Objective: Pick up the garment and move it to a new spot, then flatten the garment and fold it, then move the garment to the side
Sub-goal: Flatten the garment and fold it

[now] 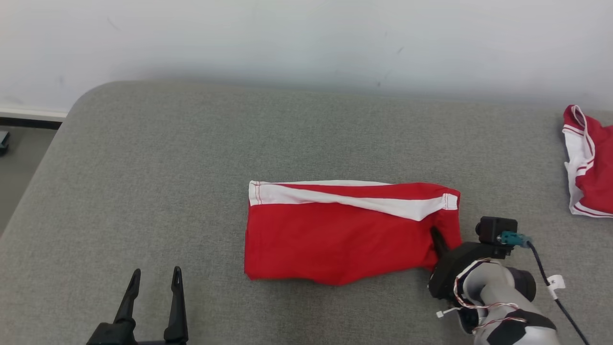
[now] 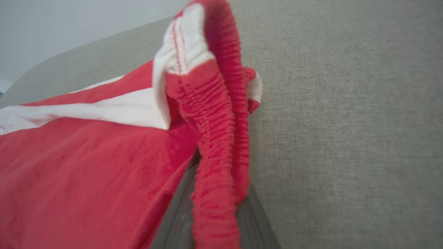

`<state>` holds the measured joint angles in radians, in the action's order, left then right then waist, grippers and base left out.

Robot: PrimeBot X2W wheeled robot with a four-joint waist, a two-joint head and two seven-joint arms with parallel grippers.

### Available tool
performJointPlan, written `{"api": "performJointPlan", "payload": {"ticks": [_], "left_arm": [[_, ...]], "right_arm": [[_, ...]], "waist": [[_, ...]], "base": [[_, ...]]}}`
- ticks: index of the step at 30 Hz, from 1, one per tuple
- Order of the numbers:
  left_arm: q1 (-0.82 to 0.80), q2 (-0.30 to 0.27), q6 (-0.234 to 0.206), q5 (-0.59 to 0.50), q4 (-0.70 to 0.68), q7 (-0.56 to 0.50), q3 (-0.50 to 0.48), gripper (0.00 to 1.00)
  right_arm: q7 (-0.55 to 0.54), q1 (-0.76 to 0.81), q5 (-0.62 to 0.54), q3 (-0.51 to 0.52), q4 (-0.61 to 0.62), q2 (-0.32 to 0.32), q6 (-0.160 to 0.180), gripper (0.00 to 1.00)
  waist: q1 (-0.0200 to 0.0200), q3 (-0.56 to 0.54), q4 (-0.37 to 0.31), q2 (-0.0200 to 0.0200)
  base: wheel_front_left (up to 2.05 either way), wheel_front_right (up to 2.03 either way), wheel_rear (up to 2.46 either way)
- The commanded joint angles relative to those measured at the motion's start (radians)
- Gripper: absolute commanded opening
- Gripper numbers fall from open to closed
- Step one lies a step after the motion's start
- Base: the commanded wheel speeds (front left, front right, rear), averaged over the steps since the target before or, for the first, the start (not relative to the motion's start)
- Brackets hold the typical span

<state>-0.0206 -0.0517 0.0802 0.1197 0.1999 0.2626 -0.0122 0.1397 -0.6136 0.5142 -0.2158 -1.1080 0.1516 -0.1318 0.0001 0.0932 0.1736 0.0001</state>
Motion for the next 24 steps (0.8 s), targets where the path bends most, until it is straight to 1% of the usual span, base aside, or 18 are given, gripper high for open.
{"api": "performJointPlan", "payload": {"ticks": [1, 7, 13, 14, 16, 20, 24], "left_arm": [[0.014, 0.002, 0.004, -0.003, 0.002, 0.003, -0.002, 1.00], [0.022, 0.002, 0.009, 0.007, 0.007, 0.003, 0.005, 1.00], [0.023, 0.002, 0.007, 0.019, 0.009, 0.003, 0.012, 1.00], [0.023, 0.002, 0.007, 0.019, 0.009, 0.003, 0.012, 1.00], [0.025, 0.002, 0.006, 0.021, 0.011, 0.003, 0.016, 1.00], [0.029, 0.002, 0.007, 0.025, 0.017, 0.003, 0.021, 1.00], [0.035, 0.002, 0.006, 0.029, 0.023, 0.003, 0.025, 1.00]], "right_arm": [[-0.003, 0.000, 0.020, -0.012, 0.010, 0.026, 0.003, 0.00], [-0.015, 0.021, 0.097, -0.071, 0.051, 0.140, 0.003, 0.00], [-0.057, 0.042, 0.166, -0.138, 0.110, 0.245, 0.003, 0.00], [-0.057, 0.042, 0.166, -0.138, 0.110, 0.245, 0.003, 0.00], [-0.077, 0.041, 0.190, -0.161, 0.134, 0.271, 0.003, 0.00], [-0.158, 0.040, 0.259, -0.214, 0.211, 0.305, 0.003, 0.00], [-0.269, 0.033, 0.395, -0.229, 0.323, 0.328, 0.003, 0.00]], "waist": [[-0.0001, -0.009, -0.013, -0.0001], [-0.0001, -0.018, -0.043, -0.0001], [-0.0001, -0.015, -0.073, -0.0001], [-0.0001, -0.015, -0.073, -0.0001], [-0.0001, -0.015, -0.081, -0.0001], [-0.0001, -0.020, -0.097, -0.0001], [-0.0001, -0.028, -0.106, -0.0001]], "base": [[0.00, 0.00, 0.00], [0.00, 0.00, 0.00], [0.00, 0.00, 0.00], [0.00, 0.00, 0.00], [0.00, 0.00, 0.00], [0.00, 0.00, 0.00], [0.00, 0.00, 0.00]]}}
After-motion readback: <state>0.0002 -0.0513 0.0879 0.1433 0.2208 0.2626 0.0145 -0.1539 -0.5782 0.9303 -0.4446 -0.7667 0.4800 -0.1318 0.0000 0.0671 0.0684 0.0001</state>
